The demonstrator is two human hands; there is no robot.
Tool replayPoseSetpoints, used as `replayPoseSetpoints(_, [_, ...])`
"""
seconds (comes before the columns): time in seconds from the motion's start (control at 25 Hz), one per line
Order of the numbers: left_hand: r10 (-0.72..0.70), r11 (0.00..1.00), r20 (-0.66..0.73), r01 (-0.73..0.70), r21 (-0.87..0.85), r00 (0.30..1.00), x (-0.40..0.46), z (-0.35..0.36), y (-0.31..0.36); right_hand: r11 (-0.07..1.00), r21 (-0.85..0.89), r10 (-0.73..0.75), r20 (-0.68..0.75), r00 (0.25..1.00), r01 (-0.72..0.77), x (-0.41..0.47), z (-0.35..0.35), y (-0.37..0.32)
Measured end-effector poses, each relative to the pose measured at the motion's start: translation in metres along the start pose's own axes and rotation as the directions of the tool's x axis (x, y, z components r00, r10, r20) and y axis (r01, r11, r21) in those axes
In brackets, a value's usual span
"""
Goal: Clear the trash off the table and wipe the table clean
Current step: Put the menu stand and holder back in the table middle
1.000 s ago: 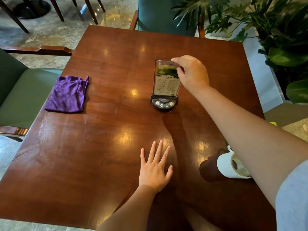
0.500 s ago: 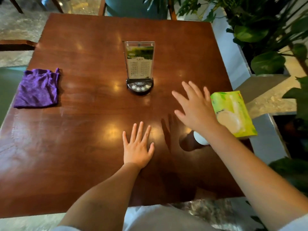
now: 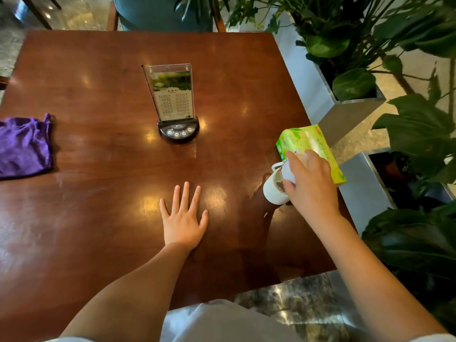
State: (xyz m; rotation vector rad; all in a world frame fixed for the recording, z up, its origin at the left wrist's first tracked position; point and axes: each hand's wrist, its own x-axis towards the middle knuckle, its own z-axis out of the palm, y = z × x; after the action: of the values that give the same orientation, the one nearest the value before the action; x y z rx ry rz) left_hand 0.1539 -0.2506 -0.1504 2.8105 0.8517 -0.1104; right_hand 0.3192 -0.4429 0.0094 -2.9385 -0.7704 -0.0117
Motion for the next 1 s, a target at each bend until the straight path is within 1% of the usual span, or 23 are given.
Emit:
replayPoseSetpoints(0.12, [0.002, 1.000, 0.003, -0.002, 0.008, 1.000, 0.001, 0.000, 0.000, 0.991, 0.135, -0.018, -0.024, 1.000, 0.021, 0.007, 0.000, 0.005])
replayPoseSetpoints(0.24, [-0.005, 1.000, -0.004, 0.005, 0.004, 1.000, 0.002, 0.000, 0.000, 0.972, 0.174, -0.151, -0.059, 0.987, 0.159, 0.004, 0.001, -0.006])
replayPoseSetpoints(0.4, [-0.005, 1.000, 0.007, 0.005, -0.008, 1.000, 0.001, -0.002, -0.001, 0.915, 0.255, -0.290, -0.122, 0.949, 0.313, 0.012, -0.006, -0.044])
replayPoseSetpoints(0.52, [0.004, 1.000, 0.013, -0.003, -0.017, 1.000, 0.001, -0.003, 0.000, 0.833, 0.302, -0.442, -0.142, 0.886, 0.464, 0.036, -0.016, -0.087])
replayPoseSetpoints(0.6, [0.002, 1.000, 0.013, -0.002, -0.027, 1.000, 0.002, -0.004, -0.001, 0.766, 0.324, -0.542, -0.138, 0.829, 0.555, 0.055, -0.020, -0.123])
replayPoseSetpoints(0.72, [0.013, 0.999, 0.008, -0.013, -0.052, 1.000, 0.002, -0.004, -0.002, 0.678, 0.288, -0.671, -0.134, 0.729, 0.676, 0.086, -0.021, -0.176])
replayPoseSetpoints(0.84, [0.022, 0.998, -0.005, -0.022, -0.059, 1.000, 0.002, -0.006, -0.002, 0.608, 0.273, -0.751, -0.109, 0.652, 0.745, 0.118, -0.018, -0.222])
replayPoseSetpoints(1.0, [0.038, 0.997, -0.001, -0.038, -0.066, 0.999, 0.002, -0.008, -0.001, 0.588, 0.240, -0.787, -0.051, 0.615, 0.772, 0.156, -0.006, -0.265])
